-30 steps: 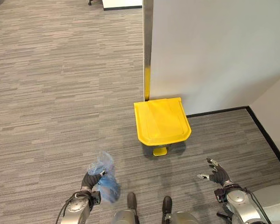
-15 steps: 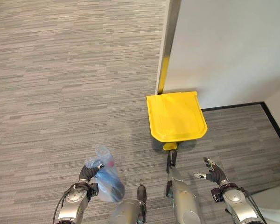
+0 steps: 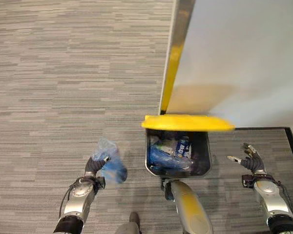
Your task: Gather garbage on tea table into small bin, then transfer packed bag to large trash can.
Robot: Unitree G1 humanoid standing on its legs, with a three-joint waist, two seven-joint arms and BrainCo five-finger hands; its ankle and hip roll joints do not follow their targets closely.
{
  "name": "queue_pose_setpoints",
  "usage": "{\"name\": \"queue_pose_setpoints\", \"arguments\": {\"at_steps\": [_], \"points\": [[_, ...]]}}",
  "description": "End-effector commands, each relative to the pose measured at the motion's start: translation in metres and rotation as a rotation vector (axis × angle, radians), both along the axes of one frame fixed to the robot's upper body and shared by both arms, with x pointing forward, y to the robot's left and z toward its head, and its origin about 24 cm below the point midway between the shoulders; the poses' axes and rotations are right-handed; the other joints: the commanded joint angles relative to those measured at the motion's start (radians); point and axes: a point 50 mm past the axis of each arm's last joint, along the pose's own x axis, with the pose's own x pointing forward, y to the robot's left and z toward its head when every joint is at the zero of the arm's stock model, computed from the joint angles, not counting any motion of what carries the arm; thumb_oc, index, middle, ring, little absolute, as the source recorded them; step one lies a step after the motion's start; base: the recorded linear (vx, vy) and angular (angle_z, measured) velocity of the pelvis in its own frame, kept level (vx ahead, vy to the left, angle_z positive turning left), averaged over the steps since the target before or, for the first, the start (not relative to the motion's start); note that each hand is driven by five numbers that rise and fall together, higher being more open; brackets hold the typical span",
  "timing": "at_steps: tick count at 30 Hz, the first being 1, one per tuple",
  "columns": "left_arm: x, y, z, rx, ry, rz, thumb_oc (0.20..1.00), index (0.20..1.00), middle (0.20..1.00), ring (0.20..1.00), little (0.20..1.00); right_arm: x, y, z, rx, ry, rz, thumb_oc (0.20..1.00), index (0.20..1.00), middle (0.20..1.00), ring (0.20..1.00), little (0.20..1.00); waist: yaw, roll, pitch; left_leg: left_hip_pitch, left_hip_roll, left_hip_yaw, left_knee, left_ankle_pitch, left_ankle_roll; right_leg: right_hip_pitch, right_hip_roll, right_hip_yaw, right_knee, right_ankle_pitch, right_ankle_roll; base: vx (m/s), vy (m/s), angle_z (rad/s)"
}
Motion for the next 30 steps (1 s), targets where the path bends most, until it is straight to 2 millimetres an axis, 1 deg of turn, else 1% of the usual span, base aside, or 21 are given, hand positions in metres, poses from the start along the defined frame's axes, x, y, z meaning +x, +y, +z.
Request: {"name": "queue_pose_setpoints", "arguments": {"at_steps": [1,3,6,9,10,12,13,14,15,17,18,20,21,22,23,24,25,26,27,29,30], "points": [[-0.014,0.010,0.004,0.037,-0.033,-0.005,0.200,0.200,0.200,0.200,0.200,-0.016,0.022,-0.022,0.074,0.059,0.048,1.000,1.000,1.000,1.000,1.000,0.023,-0.012,-0.065,0.097,-0.079,-0.013,0.027,-0.104,0.037,-0.036,-0.116,0.073,-0.232,0.289,0.255,-0.02,0.049,-0.28],[-0.017,0.008,0.001,0.038,-0.021,-0.025,0.200,0.200,0.200,0.200,0.200,-0.003,0.039,-0.016,0.097,0.029,0.129,1.000,1.000,1.000,1.000,1.000,0.040,-0.013,-0.065,0.118,-0.098,-0.016,0.014,-0.113,0.048,-0.025,-0.119,0.075,-0.258,0.309,0.263,-0.02,0.046,-0.27],[-0.020,0.003,-0.002,0.040,-0.003,-0.054,0.200,0.200,0.200,0.200,0.200,0.012,0.061,-0.006,0.111,-0.020,0.218,1.000,1.000,1.000,1.000,1.000,0.055,-0.010,-0.070,0.139,-0.110,-0.017,-0.004,-0.118,0.056,-0.009,-0.130,0.062,-0.287,0.323,0.264,-0.01,0.028,-0.20],[-0.019,-0.003,-0.004,0.026,-0.003,-0.073,0.200,0.200,0.200,0.200,0.200,0.025,0.078,0.004,0.144,-0.071,0.269,1.000,1.000,1.000,1.000,1.000,0.067,-0.005,-0.076,0.153,-0.116,-0.017,-0.012,-0.122,0.060,0.004,-0.144,0.048,-0.306,0.329,0.262,0.00,0.023,0.06],[-0.019,-0.003,-0.004,0.026,-0.003,-0.072,0.200,0.200,0.200,0.200,0.200,0.026,0.078,0.004,0.144,-0.071,0.269,1.000,1.000,1.000,1.000,1.000,0.066,-0.005,-0.075,0.154,-0.116,-0.018,-0.013,-0.122,0.060,0.005,-0.144,0.047,-0.306,0.329,0.262,0.00,0.000,0.00],[-0.015,-0.008,-0.003,0.016,-0.011,-0.093,0.200,0.200,0.200,0.200,0.200,0.038,0.099,0.015,0.191,-0.121,0.336,1.000,1.000,1.000,1.000,1.000,0.079,0.000,-0.077,0.157,-0.119,-0.028,-0.012,-0.125,0.062,0.016,-0.155,0.037,-0.314,0.334,0.258,0.03,0.000,0.05],[-0.015,-0.008,-0.003,0.016,-0.011,-0.093,0.200,0.200,0.200,0.200,0.200,0.039,0.099,0.015,0.191,-0.121,0.336,1.000,1.000,1.000,1.000,1.000,0.078,0.000,-0.076,0.157,-0.119,-0.029,-0.011,-0.126,0.062,0.016,-0.155,0.036,-0.315,0.334,0.258,0.03,-0.007,0.10],[-0.010,-0.013,-0.002,0.015,-0.021,-0.112,0.200,0.200,0.200,0.200,0.200,0.048,0.115,0.024,0.221,-0.154,0.382,1.000,1.000,1.000,1.000,1.000,0.084,0.003,-0.076,0.157,-0.118,-0.035,-0.007,-0.128,0.062,0.015,-0.158,0.033,-0.313,0.334,0.254,0.03,-0.014,0.14],[-0.007,-0.016,-0.001,0.010,-0.027,-0.121,0.200,0.200,0.200,0.200,0.200,0.053,0.123,0.029,0.234,-0.172,0.410,1.000,1.000,1.000,1.000,1.000,0.089,0.005,-0.076,0.157,-0.117,-0.038,-0.004,-0.130,0.062,0.015,-0.160,0.032,-0.312,0.335,0.252,0.04,-0.024,0.12],[-0.002,-0.023,0.002,0.005,-0.042,-0.144,0.200,0.200,0.200,0.200,0.200,0.065,0.138,0.041,0.251,-0.211,0.448,1.000,1.000,1.000,1.000,1.000,0.098,0.008,-0.075,0.152,-0.115,-0.044,-0.001,-0.130,0.062,0.015,-0.162,0.027,-0.310,0.334,0.249,0.02,-0.021,0.11],[-0.002,-0.023,0.002,0.005,-0.042,-0.144,0.200,0.200,0.200,0.200,0.200,0.065,0.138,0.041,0.251,-0.211,0.448,1.000,1.000,1.000,1.000,1.000,0.098,0.008,-0.075,0.152,-0.114,-0.044,-0.001,-0.130,0.062,0.015,-0.162,0.027,-0.310,0.334,0.249,0.00,-0.021,0.13],[0.019,-0.044,0.017,-0.029,-0.124,-0.205,0.200,0.200,0.200,0.200,0.200,0.095,0.171,0.072,0.275,-0.287,0.511,1.000,1.000,1.000,1.000,1.000,0.120,0.013,-0.067,0.129,-0.110,-0.056,0.011,-0.129,0.060,0.001,-0.165,0.023,-0.307,0.334,0.247,-0.02,-0.029,0.11],[0.028,-0.052,0.026,-0.046,-0.165,-0.226,0.200,0.200,0.200,0.200,0.200,0.103,0.176,0.079,0.276,-0.300,0.518,1.000,1.000,1.000,1.000,1.000,0.127,0.013,-0.061,0.120,-0.109,-0.057,0.016,-0.127,0.059,-0.001,-0.167,0.023,-0.306,0.333,0.247,-0.03,-0.017,0.14],[0.028,-0.052,0.026,-0.046,-0.166,-0.226,0.200,0.200,0.200,0.200,0.200,0.103,0.176,0.080,0.276,-0.301,0.518,1.000,1.000,1.000,1.000,1.000,0.127,0.013,-0.060,0.119,-0.110,-0.057,0.017,-0.127,0.059,-0.002,-0.167,0.023,-0.306,0.333,0.247,-0.06,-0.019,0.23],[0.043,-0.064,0.046,-0.052,-0.249,-0.281,0.200,0.200,0.200,0.200,0.200,0.117,0.180,0.097,0.246,-0.329,0.525,1.000,1.000,1.000,1.000,1.000,0.137,0.012,-0.048,0.104,-0.111,-0.064,0.023,-0.124,0.058,-0.009,-0.169,0.024,-0.304,0.333,0.246,-0.08,-0.040,0.31],[0.055,-0.079,0.067,-0.047,-0.334,-0.358,0.200,0.200,0.200,0.200,0.200,0.128,0.177,0.113,0.200,-0.360,0.530,1.000,1.000,1.000,1.000,1.000,0.144,0.008,-0.034,0.090,-0.111,-0.071,0.032,-0.121,0.055,-0.017,-0.174,0.022,-0.300,0.332,0.247,-0.11,-0.070,0.31],[0.060,-0.091,0.081,-0.040,-0.386,-0.427,0.200,0.200,0.200,0.200,0.200,0.137,0.170,0.127,0.163,-0.383,0.520,1.000,1.000,1.000,1.000,1.000,0.148,0.002,-0.029,0.082,-0.108,-0.077,0.035,-0.121,0.053,-0.022,-0.177,0.023,-0.298,0.331,0.248,-0.07,-0.055,0.25],[0.060,-0.091,0.082,-0.040,-0.387,-0.428,0.200,0.200,0.200,0.200,0.200,0.137,0.170,0.128,0.163,-0.384,0.520,1.000,1.000,1.000,1.000,1.000,0.149,0.002,-0.028,0.082,-0.108,-0.078,0.036,-0.121,0.053,-0.022,-0.177,0.023,-0.298,0.331,0.248,-0.04,-0.041,0.20],[0.063,-0.098,0.088,-0.041,-0.411,-0.458,0.200,0.200,0.200,0.200,0.200,0.142,0.167,0.134,0.142,-0.389,0.512,1.000,1.000,1.000,1.000,1.000,0.151,0.001,-0.026,0.079,-0.107,-0.080,0.037,-0.121,0.052,-0.024,-0.178,0.023,-0.297,0.331,0.249,-0.03,-0.036,0.11],[0.067,-0.118,0.104,-0.026,-0.466,-0.568,0.200,0.200,0.200,0.200,0.200,0.155,0.156,0.159,0.077,-0.427,0.483,1.000,1.000,1.000,1.000,1.000,0.153,-0.006,-0.027,0.073,-0.105,-0.085,0.039,-0.123,0.051,-0.030,-0.177,0.024,-0.297,0.332,0.250,-0.03,-0.041,0.03],[0.067,-0.118,0.104,-0.025,-0.467,-0.568,0.200,0.200,0.200,0.200,0.200,0.155,0.155,0.160,0.077,-0.428,0.483,1.000,1.000,1.000,1.000,1.000,0.154,-0.005,-0.026,0.073,-0.105,-0.084,0.039,-0.124,0.051,-0.031,-0.177,0.024,-0.297,0.332,0.250,0.00,0.000,0.00]]}}
